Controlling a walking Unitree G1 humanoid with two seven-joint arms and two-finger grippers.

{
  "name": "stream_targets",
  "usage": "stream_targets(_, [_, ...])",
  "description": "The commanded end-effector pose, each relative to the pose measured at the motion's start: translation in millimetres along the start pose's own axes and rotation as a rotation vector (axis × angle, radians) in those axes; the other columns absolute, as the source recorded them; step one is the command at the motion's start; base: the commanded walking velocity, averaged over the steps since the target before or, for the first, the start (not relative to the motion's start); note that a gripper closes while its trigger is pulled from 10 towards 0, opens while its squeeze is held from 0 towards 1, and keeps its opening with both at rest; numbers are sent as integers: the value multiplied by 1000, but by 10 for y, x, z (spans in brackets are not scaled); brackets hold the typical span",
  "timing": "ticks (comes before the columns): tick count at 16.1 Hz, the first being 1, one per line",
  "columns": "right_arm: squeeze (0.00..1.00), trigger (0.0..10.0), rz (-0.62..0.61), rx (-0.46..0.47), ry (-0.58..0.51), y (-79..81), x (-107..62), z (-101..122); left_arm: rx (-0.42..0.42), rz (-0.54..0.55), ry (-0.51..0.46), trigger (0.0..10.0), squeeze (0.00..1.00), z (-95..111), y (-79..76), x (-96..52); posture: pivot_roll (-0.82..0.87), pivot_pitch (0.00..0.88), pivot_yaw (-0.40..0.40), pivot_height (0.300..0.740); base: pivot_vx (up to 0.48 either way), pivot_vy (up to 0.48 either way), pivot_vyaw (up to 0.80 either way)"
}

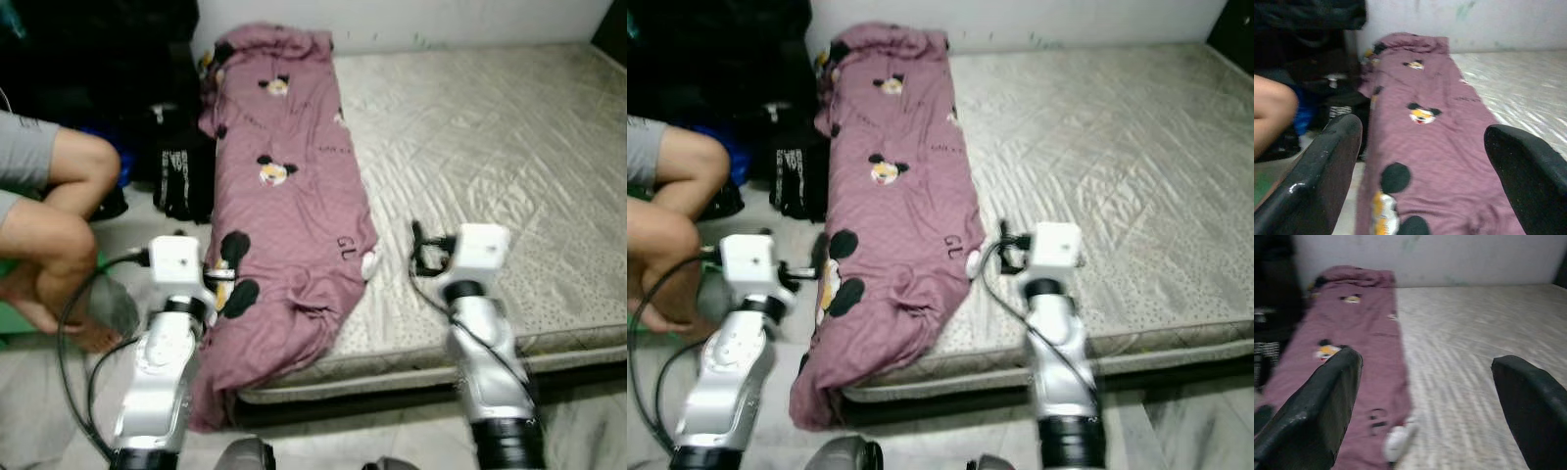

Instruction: Clean up the room

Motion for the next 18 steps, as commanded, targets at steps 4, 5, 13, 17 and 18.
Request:
stream_targets(4, [0, 10000, -20, -7, 11, -71, -9, -29, -6, -18, -4, 10000, 0, 28, -35, -1, 28, 68, 41, 740, 0, 0, 0])
stream_targets(5, [0, 10000, -21, -7, 10, -73, -12, -29, -6, -19, -3, 10000, 0, 26, -39, -2, 28, 68, 42, 740, 0, 0, 0])
stream_targets(13, [0, 10000, -7, -5, 7, -60, -8, -22, -23, -2, -1, 10000, 0, 31, -33, 18, 28, 84, 36, 676, 0, 0, 0])
stream_targets(17, [0, 10000, -4, -4, 7, -54, -2, -19, -24, 7, 0, 10000, 0, 34, -31, 37, 27, 90, 35, 631, 0, 0, 0])
stream_targets(18, [0, 10000, -2, -5, 6, -52, -1, -16, -24, 10, -1, 10000, 0, 37, -29, 40, 24, 92, 34, 626, 0, 0, 0])
Point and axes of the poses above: a point about 5 cm out from each wrist's last joint towards the gripper, its own x axis pointing out of the wrist towards the gripper, its own z axis along the axis of the wrist's last joint, y = z × x, the point moved 5 cm from there along x, pointing out of the wrist towards the gripper, and after that the axes turned 8 degrees about -x, right-handed, at the moved point
